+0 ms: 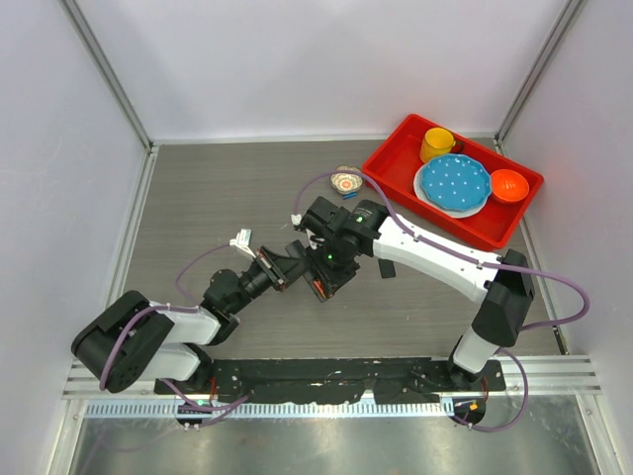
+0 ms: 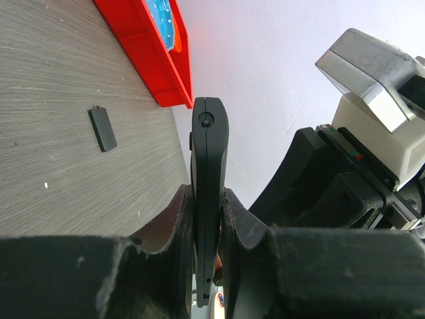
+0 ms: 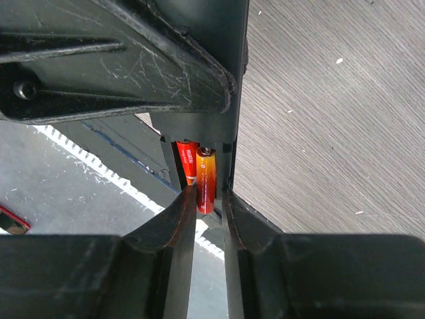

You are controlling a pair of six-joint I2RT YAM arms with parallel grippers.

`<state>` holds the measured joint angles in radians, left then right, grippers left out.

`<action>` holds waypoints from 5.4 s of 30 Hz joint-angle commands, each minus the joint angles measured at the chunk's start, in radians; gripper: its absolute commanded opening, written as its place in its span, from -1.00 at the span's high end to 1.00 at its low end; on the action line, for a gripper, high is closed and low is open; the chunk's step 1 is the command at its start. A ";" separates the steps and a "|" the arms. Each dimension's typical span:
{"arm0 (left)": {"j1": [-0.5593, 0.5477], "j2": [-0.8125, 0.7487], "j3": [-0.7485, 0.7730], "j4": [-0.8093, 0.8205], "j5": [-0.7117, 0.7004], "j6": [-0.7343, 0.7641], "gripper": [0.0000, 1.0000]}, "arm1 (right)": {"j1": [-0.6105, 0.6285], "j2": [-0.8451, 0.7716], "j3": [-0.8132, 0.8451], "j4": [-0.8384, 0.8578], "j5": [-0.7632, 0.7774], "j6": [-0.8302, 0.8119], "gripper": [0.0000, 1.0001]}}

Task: Load the batteries into the remote control

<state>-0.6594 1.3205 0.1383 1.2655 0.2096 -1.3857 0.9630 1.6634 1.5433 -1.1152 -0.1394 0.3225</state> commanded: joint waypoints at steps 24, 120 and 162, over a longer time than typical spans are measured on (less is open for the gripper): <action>-0.009 0.066 0.050 0.281 0.010 -0.039 0.99 | -0.014 -0.016 0.060 -0.012 0.057 -0.014 0.33; -0.009 -0.014 0.081 0.281 0.068 -0.075 1.00 | -0.311 -0.456 -0.891 1.289 -0.600 0.616 0.18; -0.009 -0.009 0.070 0.281 0.048 -0.072 1.00 | -0.317 -0.524 -0.971 1.414 -0.687 0.676 -0.06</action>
<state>-0.6659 1.3201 0.1886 1.2888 0.2615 -1.4586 0.6521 1.1820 0.5808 0.2077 -0.8066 0.9756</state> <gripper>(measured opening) 0.206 0.540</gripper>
